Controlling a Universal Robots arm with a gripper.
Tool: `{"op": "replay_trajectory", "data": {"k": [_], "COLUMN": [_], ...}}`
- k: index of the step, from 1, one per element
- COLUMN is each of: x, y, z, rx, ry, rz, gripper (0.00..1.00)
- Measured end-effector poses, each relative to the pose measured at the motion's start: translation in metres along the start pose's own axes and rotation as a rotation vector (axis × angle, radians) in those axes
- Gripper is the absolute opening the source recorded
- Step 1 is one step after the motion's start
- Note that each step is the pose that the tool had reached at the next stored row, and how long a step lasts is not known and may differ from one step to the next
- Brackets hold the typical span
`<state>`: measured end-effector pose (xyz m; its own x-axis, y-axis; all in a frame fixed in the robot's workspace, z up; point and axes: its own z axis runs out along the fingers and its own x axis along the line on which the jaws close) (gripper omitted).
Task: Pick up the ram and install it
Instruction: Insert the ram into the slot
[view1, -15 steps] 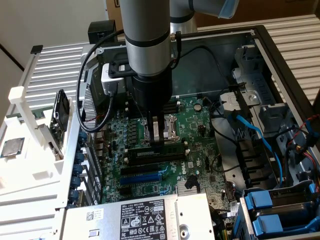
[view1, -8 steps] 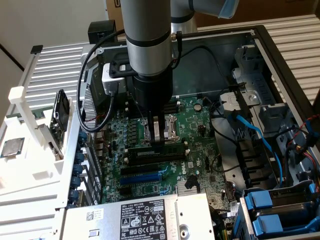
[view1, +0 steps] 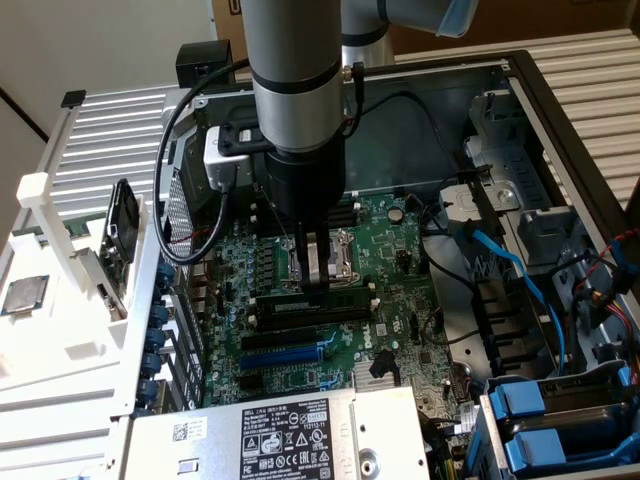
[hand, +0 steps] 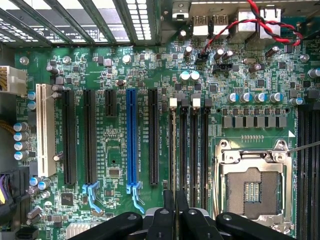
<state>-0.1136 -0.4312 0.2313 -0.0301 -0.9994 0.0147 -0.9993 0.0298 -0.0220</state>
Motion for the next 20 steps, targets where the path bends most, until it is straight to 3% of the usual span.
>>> {"op": "replay_trajectory", "data": {"k": [13,20], "x": [0.0001,0.0000], "y": [0.0022,0.0022], "z": [-0.0001,-0.0066], "rx": [0.0038,0.0056], "ry": [-0.0003,-0.0003], "rz": [0.000,0.000], "gripper": [0.13,0.13]}}
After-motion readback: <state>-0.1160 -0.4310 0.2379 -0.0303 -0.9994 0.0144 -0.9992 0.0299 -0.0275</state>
